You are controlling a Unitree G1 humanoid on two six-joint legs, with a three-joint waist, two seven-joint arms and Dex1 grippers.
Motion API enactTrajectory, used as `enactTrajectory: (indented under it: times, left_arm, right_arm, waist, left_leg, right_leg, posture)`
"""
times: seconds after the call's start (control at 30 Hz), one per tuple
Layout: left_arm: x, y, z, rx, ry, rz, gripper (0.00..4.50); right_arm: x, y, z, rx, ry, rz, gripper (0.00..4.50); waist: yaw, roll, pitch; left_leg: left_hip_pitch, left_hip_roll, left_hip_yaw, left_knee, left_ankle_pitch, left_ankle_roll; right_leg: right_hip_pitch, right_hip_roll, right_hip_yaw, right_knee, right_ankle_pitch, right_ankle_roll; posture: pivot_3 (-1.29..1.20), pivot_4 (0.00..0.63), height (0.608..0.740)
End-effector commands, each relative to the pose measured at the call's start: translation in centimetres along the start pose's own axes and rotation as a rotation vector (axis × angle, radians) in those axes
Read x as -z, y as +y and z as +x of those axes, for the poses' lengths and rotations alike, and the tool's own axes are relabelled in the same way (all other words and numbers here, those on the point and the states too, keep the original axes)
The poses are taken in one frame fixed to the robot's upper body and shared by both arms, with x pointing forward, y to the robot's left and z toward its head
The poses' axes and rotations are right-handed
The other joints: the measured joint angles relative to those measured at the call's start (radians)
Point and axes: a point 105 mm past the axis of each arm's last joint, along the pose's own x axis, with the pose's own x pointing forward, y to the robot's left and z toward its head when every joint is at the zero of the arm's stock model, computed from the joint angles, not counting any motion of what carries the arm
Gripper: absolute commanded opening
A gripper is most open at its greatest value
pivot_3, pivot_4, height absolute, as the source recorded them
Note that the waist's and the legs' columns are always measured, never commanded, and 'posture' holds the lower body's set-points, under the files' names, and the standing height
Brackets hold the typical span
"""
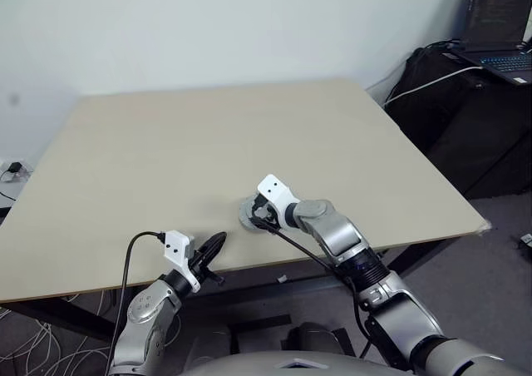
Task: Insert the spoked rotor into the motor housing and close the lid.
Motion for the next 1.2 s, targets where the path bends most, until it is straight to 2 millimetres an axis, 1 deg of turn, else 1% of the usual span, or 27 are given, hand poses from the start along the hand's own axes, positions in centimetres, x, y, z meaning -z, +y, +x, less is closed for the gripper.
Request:
enactTrajectory:
  times: [0.03,0.1,0.17,0.23,0.37,0.53,0.63,0.8,1.0,1.2]
  left_arm:
    - [-3.5,1.4,0.9,-0.037,-0.121,0.073,0.02]
    - [-5.1,2.4,1.7,-0.076,-0.133,0.132,0.02]
    - [-5.9,2.9,2.3,-0.092,-0.129,0.164,0.02]
    - [-7.0,3.3,3.6,-0.064,-0.104,0.217,0.02]
    - [-7.7,3.1,5.3,0.003,-0.059,0.247,0.02]
    - [-6.6,2.7,8.3,0.115,0.101,0.285,0.02]
    - [-5.8,3.1,9.7,0.115,0.208,0.287,0.02]
    - [-5.4,3.4,11.4,0.116,0.277,0.263,0.02]
    - [-4.5,3.5,12.1,0.134,0.358,0.242,0.02]
    - [-2.7,3.1,11.7,0.177,0.502,0.233,0.02]
  right_arm:
    - [4.3,-0.7,0.0,0.030,0.160,0.042,3.24]
    - [4.2,-0.5,0.1,0.026,0.157,0.040,3.24]
    - [4.1,-0.4,0.2,0.023,0.153,0.040,3.24]
    - [3.9,-0.2,0.3,0.019,0.147,0.041,3.24]
    - [3.8,0.0,0.4,0.016,0.140,0.044,3.24]
    - [3.7,0.5,0.5,0.008,0.134,0.049,3.24]
    - [3.6,0.7,0.6,0.004,0.129,0.051,3.24]
    - [3.5,0.8,0.5,0.006,0.120,0.058,3.24]
    - [3.6,0.9,0.5,0.009,0.116,0.064,3.24]
    - [3.5,1.2,0.5,0.005,0.110,0.068,3.24]
  waist:
    - [0.002,0.000,0.000]
    - [0.004,0.000,0.000]
    - [0.003,0.000,-0.001]
    - [0.003,0.000,-0.001]
    - [0.000,-0.002,-0.002]
    - [0.000,-0.003,-0.003]
    - [-0.002,-0.003,-0.003]
    - [-0.004,-0.004,-0.003]
    - [-0.005,-0.005,-0.002]
    - [-0.003,-0.006,-0.002]
  left_leg:
    - [0.000,0.000,0.000,0.000,0.000,0.000]
    - [0.000,0.000,0.000,0.000,0.000,0.000]
    - [0.000,0.000,-0.001,0.000,0.000,0.000]
    - [0.000,0.000,-0.001,0.000,0.000,0.000]
    - [0.000,0.000,0.000,0.000,0.000,0.000]
    - [0.001,-0.001,0.000,0.000,0.000,0.000]
    - [0.001,0.000,0.000,0.000,0.003,0.005]
    - [0.001,0.000,-0.001,-0.001,0.003,0.005]
    - [0.001,-0.001,-0.001,-0.001,0.003,0.005]
    - [0.000,0.000,-0.002,-0.001,0.003,0.005]
  right_leg:
    - [0.000,0.000,0.000,0.000,0.000,0.000]
    - [0.000,0.000,0.000,0.000,0.000,0.000]
    - [0.000,0.000,-0.001,0.000,0.000,0.000]
    - [0.001,0.000,-0.001,0.000,0.000,0.000]
    - [0.001,0.001,0.000,0.000,0.000,0.000]
    - [0.002,0.002,0.000,0.000,0.000,0.000]
    - [0.002,0.003,0.000,0.000,0.000,0.000]
    - [0.001,0.003,0.001,0.000,0.000,0.000]
    - [0.002,0.003,0.001,0.000,0.000,0.001]
    - [0.002,0.003,0.001,0.000,-0.001,0.001]
  posture:
    - [0.00,0.000,0.740]
    - [0.00,0.000,0.740]
    - [0.00,0.000,0.740]
    - [0.00,0.000,0.740]
    - [0.00,0.000,0.740]
    - [0.00,0.000,0.740]
    - [0.00,0.000,0.740]
    - [0.00,0.000,0.740]
    - [0.00,0.000,0.740]
    - [0.00,0.000,0.740]
